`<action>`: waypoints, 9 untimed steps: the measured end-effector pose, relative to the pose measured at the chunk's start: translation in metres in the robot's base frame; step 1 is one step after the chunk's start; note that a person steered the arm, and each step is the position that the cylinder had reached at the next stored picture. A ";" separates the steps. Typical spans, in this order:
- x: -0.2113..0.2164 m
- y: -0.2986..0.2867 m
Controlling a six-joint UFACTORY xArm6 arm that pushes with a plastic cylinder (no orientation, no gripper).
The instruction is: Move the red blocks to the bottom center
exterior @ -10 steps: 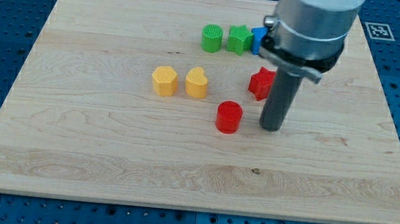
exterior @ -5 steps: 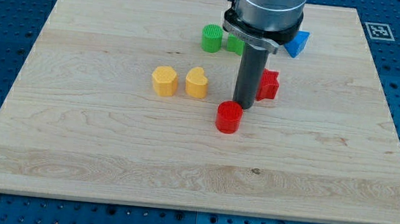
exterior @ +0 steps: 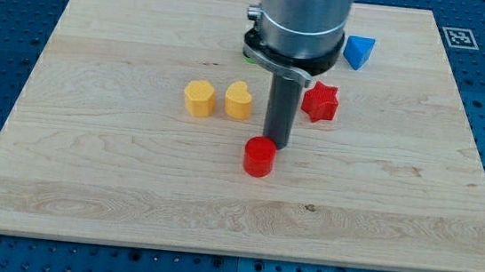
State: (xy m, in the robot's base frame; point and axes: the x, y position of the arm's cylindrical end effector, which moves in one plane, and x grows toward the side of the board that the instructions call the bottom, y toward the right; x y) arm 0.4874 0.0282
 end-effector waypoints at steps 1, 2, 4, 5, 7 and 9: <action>0.000 -0.026; 0.000 -0.045; 0.000 0.005; 0.005 0.009; 0.003 -0.015; 0.011 -0.023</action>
State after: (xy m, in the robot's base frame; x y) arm 0.4979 0.0049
